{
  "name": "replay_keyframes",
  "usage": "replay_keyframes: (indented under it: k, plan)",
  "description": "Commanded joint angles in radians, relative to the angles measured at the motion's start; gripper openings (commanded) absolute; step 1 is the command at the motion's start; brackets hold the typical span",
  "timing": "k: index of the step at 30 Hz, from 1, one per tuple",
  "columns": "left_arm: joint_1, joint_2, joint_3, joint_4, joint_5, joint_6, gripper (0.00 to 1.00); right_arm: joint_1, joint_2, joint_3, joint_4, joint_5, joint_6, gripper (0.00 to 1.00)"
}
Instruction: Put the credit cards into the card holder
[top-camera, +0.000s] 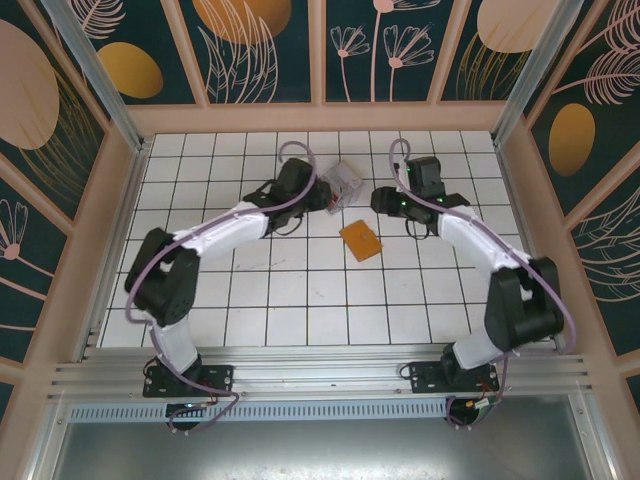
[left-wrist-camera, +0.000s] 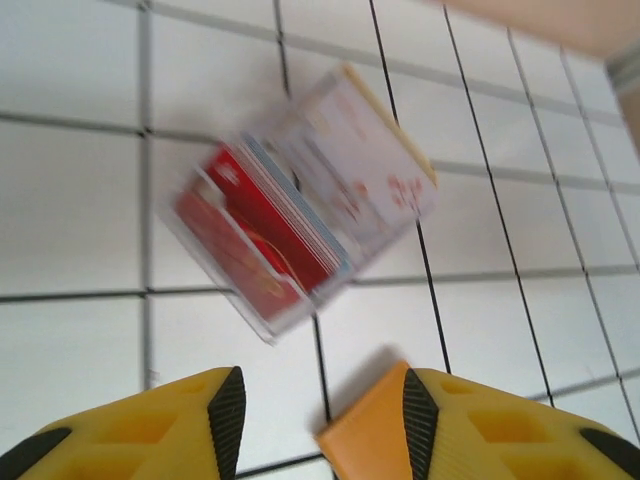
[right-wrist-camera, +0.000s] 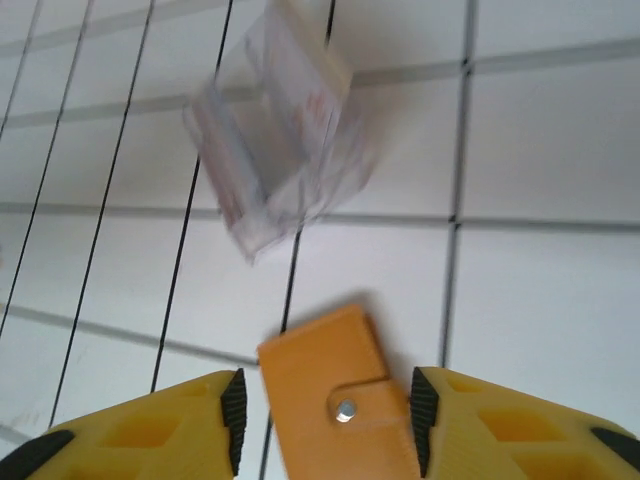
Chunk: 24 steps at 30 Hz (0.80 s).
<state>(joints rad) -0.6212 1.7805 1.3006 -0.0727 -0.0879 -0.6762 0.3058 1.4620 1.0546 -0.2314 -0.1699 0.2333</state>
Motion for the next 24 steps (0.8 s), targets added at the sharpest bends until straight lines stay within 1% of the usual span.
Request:
replay_keyframes:
  k: [1, 4, 5, 7, 8, 11, 13, 14, 16, 17, 18, 19, 20, 21, 22, 24]
  plan:
    - [0.060, -0.122, -0.112, 0.054, -0.117, -0.001, 0.50, 0.001, -0.128, -0.082, 0.113, 0.257, -0.008, 0.53]
    - [0.119, -0.240, -0.234, 0.103, -0.174, -0.024, 0.51, -0.001, -0.232, -0.138, 0.175, 0.385, -0.012, 0.54]
    - [0.135, -0.277, -0.269, 0.113, -0.197, -0.029, 0.53, -0.001, -0.268, -0.162, 0.203, 0.409, -0.014, 0.55]
    - [0.166, -0.365, -0.355, 0.130, -0.255, -0.043, 0.62, -0.006, -0.346, -0.212, 0.254, 0.458, -0.022, 0.56]
    - [0.180, -0.409, -0.395, 0.141, -0.281, -0.049, 0.66, -0.010, -0.369, -0.225, 0.265, 0.481, -0.024, 0.57]
    - [0.223, -0.556, -0.522, 0.179, -0.364, -0.064, 0.81, -0.033, -0.419, -0.255, 0.286, 0.529, -0.042, 0.60]
    - [0.247, -0.650, -0.594, 0.182, -0.437, -0.075, 0.94, -0.046, -0.437, -0.294, 0.339, 0.571, -0.086, 0.61]
    - [0.256, -0.687, -0.622, 0.180, -0.479, -0.077, 0.98, -0.047, -0.445, -0.327, 0.386, 0.623, -0.091, 0.65]
    - [0.265, -0.762, -0.687, 0.183, -0.600, -0.080, 0.99, -0.049, -0.461, -0.430, 0.537, 0.756, -0.074, 0.75]
    - [0.267, -0.793, -0.717, 0.185, -0.656, -0.092, 0.98, -0.052, -0.462, -0.480, 0.608, 0.796, -0.073, 0.78]
    - [0.268, -0.829, -0.752, 0.181, -0.722, -0.111, 0.98, -0.058, -0.462, -0.527, 0.677, 0.819, -0.083, 0.86]
    - [0.268, -0.863, -0.788, 0.186, -0.781, -0.123, 0.99, -0.069, -0.461, -0.563, 0.714, 0.824, -0.088, 0.91]
    - [0.268, -0.889, -0.824, 0.211, -0.824, -0.116, 0.98, -0.082, -0.460, -0.584, 0.726, 0.823, -0.085, 0.92]
    - [0.268, -0.914, -0.872, 0.261, -0.851, -0.082, 0.99, -0.098, -0.454, -0.605, 0.736, 0.822, -0.077, 0.92]
    - [0.268, -0.930, -0.915, 0.331, -0.856, -0.016, 0.99, -0.115, -0.447, -0.628, 0.747, 0.824, -0.065, 0.92]
    - [0.268, -0.924, -0.975, 0.435, -0.831, 0.091, 0.99, -0.154, -0.423, -0.673, 0.791, 0.802, -0.041, 0.92]
